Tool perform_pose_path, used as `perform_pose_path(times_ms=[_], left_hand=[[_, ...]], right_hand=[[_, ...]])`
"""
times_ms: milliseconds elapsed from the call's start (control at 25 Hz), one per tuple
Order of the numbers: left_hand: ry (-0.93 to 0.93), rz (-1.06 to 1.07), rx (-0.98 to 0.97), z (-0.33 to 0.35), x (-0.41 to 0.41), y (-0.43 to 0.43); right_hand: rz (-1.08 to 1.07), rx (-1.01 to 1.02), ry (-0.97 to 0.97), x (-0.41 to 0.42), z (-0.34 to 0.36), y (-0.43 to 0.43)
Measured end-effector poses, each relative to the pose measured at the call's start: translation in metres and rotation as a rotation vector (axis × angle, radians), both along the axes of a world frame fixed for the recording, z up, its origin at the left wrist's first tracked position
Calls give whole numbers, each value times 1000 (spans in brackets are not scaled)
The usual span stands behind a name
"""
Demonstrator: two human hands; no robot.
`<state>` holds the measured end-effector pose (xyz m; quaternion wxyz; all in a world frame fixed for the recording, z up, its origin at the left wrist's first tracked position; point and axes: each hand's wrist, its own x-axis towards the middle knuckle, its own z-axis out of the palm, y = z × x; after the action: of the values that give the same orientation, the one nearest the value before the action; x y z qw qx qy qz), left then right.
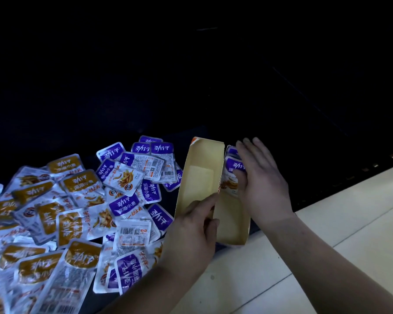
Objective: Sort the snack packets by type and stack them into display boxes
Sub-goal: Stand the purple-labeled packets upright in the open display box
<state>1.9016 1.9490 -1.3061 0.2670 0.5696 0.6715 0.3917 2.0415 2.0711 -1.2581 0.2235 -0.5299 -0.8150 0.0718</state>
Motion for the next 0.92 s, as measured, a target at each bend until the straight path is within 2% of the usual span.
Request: perform_pose_path(times_ms=[280,440,520,680,800,920], left_hand=[[112,4,110,11,-9,-9],[168,-2,111,10,-14,-9],[244,-29,105,8,-17,-10],[395,30,167,3,-24,-15],[374,113,168,1,-28,-23],[301,85,144,0,-25,-31]], right_hand=[[-17,127,47,8,-1,-11],[-34,215,59,7,9,-12],[-68,165,48,6,7,-11],[-95,-26,175,6,-7,-13],[-54,17,251,13,-9,-24],[-56,-22,298,23,-13,-38]])
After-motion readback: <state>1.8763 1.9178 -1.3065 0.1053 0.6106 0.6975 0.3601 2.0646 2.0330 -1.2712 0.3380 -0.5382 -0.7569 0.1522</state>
